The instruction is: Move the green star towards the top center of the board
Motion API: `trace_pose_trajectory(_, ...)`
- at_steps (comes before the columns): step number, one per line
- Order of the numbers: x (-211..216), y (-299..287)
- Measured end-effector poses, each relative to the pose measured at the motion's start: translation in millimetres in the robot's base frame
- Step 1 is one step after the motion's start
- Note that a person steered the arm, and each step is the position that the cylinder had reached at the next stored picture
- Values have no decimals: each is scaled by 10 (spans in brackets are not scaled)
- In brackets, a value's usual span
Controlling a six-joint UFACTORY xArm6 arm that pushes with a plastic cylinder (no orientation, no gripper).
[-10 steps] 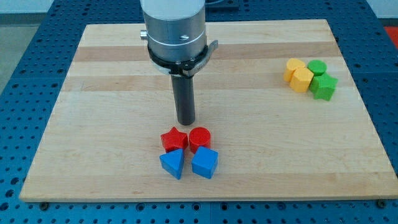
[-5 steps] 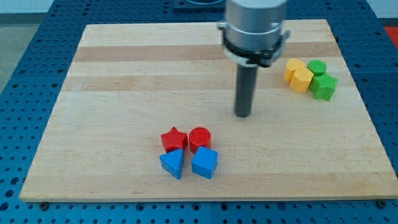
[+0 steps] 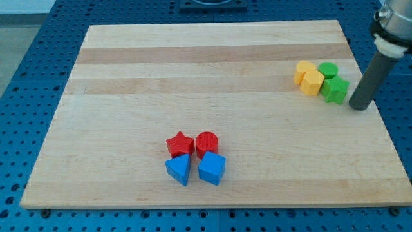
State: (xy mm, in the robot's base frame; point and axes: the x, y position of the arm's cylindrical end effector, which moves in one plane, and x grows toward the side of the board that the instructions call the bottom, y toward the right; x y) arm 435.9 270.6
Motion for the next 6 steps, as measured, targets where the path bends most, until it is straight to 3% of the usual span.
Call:
trace_pose_trajectory(1, -210, 76)
trace_pose_trajectory(3, -221, -551)
trace_pose_trajectory(6, 5, -941)
